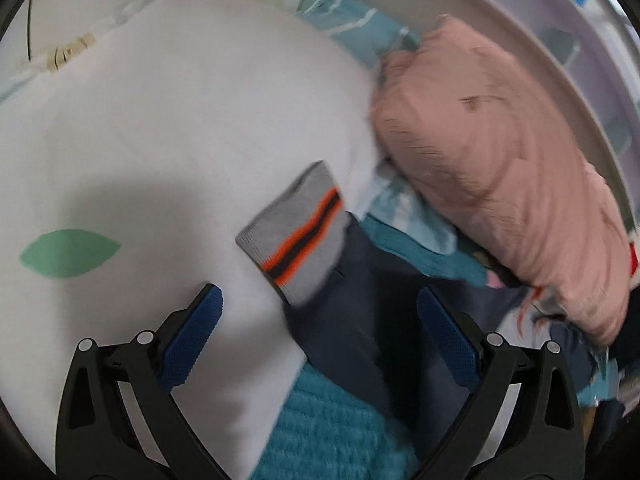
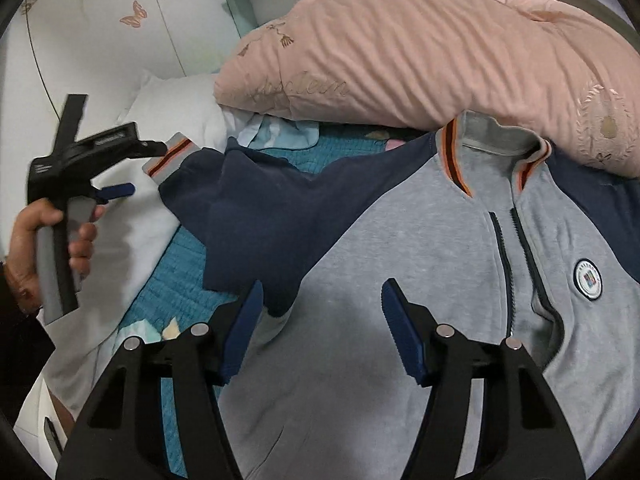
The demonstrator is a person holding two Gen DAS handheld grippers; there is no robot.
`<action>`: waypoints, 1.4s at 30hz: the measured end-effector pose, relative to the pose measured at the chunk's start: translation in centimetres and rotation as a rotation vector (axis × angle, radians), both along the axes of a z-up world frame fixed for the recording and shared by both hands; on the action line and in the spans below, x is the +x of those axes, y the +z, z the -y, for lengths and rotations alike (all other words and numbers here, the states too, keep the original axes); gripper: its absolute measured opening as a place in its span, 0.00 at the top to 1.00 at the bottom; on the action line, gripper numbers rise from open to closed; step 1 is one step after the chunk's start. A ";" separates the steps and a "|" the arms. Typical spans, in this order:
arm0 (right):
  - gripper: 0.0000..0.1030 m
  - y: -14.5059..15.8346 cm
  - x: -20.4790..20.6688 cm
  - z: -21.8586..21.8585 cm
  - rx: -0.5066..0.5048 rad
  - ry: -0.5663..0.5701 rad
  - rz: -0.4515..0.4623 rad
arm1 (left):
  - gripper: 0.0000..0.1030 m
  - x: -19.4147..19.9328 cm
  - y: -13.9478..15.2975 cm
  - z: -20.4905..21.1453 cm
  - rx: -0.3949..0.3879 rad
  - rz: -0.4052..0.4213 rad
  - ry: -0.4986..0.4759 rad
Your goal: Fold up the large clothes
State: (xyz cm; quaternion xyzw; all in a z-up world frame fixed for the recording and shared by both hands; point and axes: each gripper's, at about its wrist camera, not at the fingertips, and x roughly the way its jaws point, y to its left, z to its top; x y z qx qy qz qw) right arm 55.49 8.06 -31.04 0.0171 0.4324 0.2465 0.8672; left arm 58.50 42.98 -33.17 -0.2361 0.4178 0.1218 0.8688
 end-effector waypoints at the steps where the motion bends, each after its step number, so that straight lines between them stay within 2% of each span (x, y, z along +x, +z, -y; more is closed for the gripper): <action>1: 0.43 -0.2 0.3 -0.1 0.001 0.003 -0.005 | 0.06 0.5 -0.3 -0.2 0.006 -0.002 0.008; 3: 0.43 -0.7 0.8 -0.1 0.008 0.010 -0.013 | 0.06 1.2 -0.5 -0.5 0.012 0.014 0.023; 4: 0.43 -1.0 1.1 -0.2 0.004 0.009 -0.012 | 0.09 1.8 -0.6 -0.4 0.024 0.012 0.017; 5: 0.43 -1.3 1.4 -0.3 0.005 0.009 -0.020 | 0.21 2.3 -0.7 -0.1 0.047 0.002 0.006; 7: 0.43 -1.8 1.9 -0.3 0.024 0.005 -0.039 | 0.36 3.1 -1.1 0.1 0.092 -0.035 -0.012; 9: 0.43 -2.4 2.4 -0.5 0.037 0.003 -0.058 | 0.69 3.4 -1.2 -0.1 0.100 -0.044 -0.022; 10: 0.43 -2.6 2.6 -0.6 0.040 0.004 -0.061 | 0.91 3.3 -1.2 -0.3 0.076 -0.036 -0.033; 11: 0.43 -2.8 2.8 -0.8 0.039 0.000 -0.064 | 0.92 2.9 -1.1 -0.7 0.027 -0.009 -0.045; 13: 0.43 -3.2 3.3 -1.1 0.041 -0.003 -0.076 | 0.92 2.1 -0.4 -0.7 0.032 0.020 -0.051; 16: 0.43 -3.6 4.1 -1.6 0.038 -0.008 -0.087 | 0.92 -1.4 2.5 -0.9 0.031 0.140 -0.040; 19: 0.43 -3.9 4.8 -2.3 0.034 0.001 -0.090 | 0.92 -5.1 5.3 -1.3 0.028 0.218 -0.017; 20: 0.51 -4.0 5.0 -2.6 0.037 0.012 -0.089 | 0.92 -6.6 6.6 -1.5 0.035 0.245 0.000; 21: 0.65 -4.1 5.1 -2.9 0.044 0.027 -0.094 | 0.92 -7.6 7.3 -1.6 0.032 0.263 0.005; 22: 0.71 -4.4 5.4 -3.5 0.056 0.054 -0.113 | 0.92 -8.6 8.2 -1.7 0.033 0.280 0.008; 24: 0.90 -4.8 5.5 -4.4 0.063 0.087 -0.125 | 0.92 -10.7 10.5 -1.4 0.050 0.324 0.024; 27: 0.99 -5.8 5.7 -5.6 0.081 0.118 -0.167 | 0.92 -12.7 13.3 -0.6 0.074 0.378 0.021; 30: 0.99 -7.5 6.3 -6.2 0.100 0.110 -0.230 | 0.92 -14.2 16.5 1.1 0.116 0.452 0.011; 32: 1.00 -8.1 7.0 -5.7 0.140 0.093 -0.276 | 0.92 -14.3 18.6 3.0 0.108 0.509 -0.033; 35: 1.00 -8.0 7.5 -4.6 0.217 0.082 -0.323 | 0.92 -12.8 20.8 6.3 0.081 0.540 -0.101; 39: 0.98 -5.3 6.3 0.0 0.313 0.047 -0.285 | 0.92 -9.1 21.2 13.7 0.036 0.532 -0.247; 42: 0.98 -3.1 5.0 5.6 0.287 0.014 -0.219 | 0.92 -6.0 20.2 20.9 0.005 0.532 -0.365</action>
